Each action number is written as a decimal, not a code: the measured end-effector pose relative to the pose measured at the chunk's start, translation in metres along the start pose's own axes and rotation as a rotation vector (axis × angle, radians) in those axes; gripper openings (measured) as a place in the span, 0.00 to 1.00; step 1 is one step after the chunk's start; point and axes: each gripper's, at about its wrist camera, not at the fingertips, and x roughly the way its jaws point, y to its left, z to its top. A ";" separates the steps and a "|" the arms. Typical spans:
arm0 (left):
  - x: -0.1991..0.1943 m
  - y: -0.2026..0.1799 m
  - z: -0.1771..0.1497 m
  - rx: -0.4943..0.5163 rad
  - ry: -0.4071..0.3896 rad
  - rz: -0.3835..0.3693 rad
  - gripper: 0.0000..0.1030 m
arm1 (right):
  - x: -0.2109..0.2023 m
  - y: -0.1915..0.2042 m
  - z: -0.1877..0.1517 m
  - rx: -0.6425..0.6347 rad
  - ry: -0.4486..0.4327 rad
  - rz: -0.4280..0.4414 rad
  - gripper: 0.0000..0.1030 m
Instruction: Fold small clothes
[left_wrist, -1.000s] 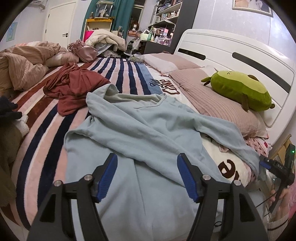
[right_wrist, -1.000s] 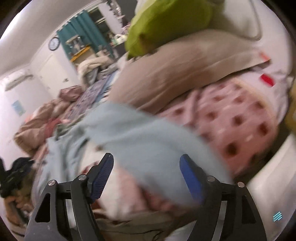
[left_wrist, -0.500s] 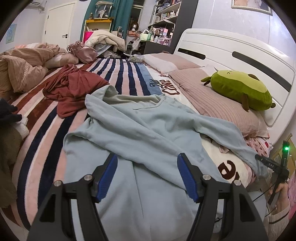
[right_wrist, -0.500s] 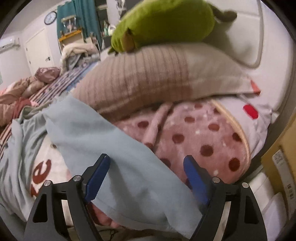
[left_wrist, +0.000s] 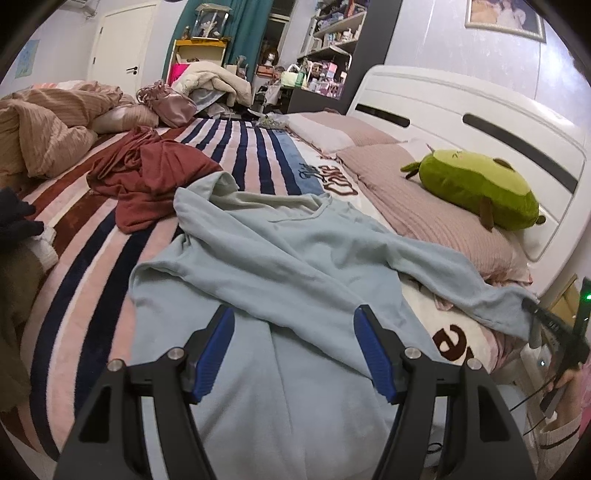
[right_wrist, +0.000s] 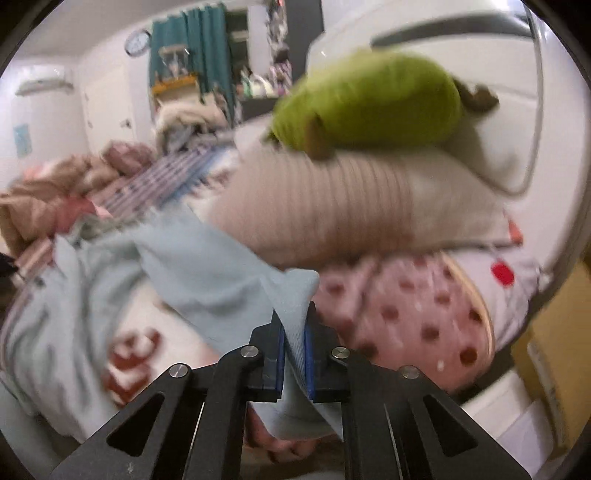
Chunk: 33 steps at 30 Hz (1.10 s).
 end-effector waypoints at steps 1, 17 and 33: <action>-0.002 0.002 0.000 -0.006 -0.007 -0.003 0.62 | -0.008 0.008 0.011 -0.004 -0.025 0.036 0.03; -0.073 0.073 -0.020 -0.109 -0.148 0.036 0.66 | 0.059 0.310 0.007 -0.222 0.288 0.840 0.03; -0.028 0.041 -0.035 -0.063 -0.025 -0.100 0.69 | 0.042 0.242 0.013 -0.181 0.279 0.751 0.50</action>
